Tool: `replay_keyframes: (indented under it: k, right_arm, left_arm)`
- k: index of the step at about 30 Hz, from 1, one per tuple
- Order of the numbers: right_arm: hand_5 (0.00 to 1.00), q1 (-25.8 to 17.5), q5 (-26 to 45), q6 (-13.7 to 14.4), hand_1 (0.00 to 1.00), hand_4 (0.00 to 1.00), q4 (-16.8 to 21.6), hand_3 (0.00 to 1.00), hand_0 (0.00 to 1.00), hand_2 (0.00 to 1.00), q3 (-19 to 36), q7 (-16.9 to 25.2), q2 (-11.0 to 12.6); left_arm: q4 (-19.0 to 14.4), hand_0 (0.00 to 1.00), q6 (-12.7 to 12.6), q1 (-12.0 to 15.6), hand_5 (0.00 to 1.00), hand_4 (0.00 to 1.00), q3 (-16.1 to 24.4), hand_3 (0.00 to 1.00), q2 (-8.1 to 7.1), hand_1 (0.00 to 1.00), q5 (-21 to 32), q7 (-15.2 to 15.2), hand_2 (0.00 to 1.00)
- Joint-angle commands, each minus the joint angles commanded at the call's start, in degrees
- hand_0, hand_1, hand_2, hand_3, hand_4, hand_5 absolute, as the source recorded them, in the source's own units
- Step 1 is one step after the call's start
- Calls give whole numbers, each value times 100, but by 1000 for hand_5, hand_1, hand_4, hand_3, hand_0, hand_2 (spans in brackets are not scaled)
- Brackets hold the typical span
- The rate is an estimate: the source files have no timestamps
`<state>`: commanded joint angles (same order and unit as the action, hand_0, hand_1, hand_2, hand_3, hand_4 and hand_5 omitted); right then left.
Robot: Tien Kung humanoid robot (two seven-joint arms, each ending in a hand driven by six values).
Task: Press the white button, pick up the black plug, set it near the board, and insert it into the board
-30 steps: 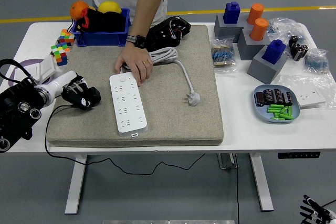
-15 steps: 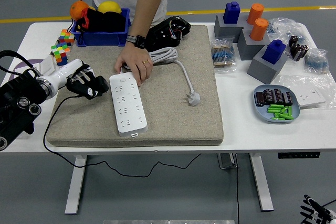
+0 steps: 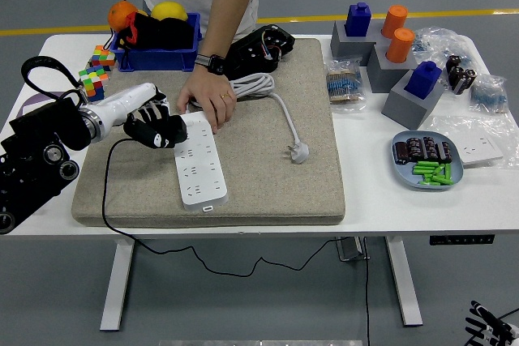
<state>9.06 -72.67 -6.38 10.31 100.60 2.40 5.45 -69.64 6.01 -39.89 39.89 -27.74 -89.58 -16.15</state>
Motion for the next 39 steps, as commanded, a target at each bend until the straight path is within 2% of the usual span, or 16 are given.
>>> replay_keyframes:
  k: [9,16,25,39]
  right_arm:
    - [473,6,10,1,664,716,0,628,777,645,-13,7,-9]
    - [473,4,13,0,664,716,0,627,777,645,-21,10,-14]
    - [473,1,4,2,664,715,0,626,777,645,-15,7,-12]
    - [472,13,30,4,663,715,0,626,777,643,-71,8,-15]
  left_arm:
    - [101,473,88,-183,2,750,-259,474,289,364,161,-362,385]
    - [254,465,126,-297,2,743,-411,473,426,357,203,-479,380]
    - [399,437,180,-376,2,726,-479,456,395,340,58,-549,366]
    - [480,419,193,-425,2,720,-594,446,441,332,16,-594,357]
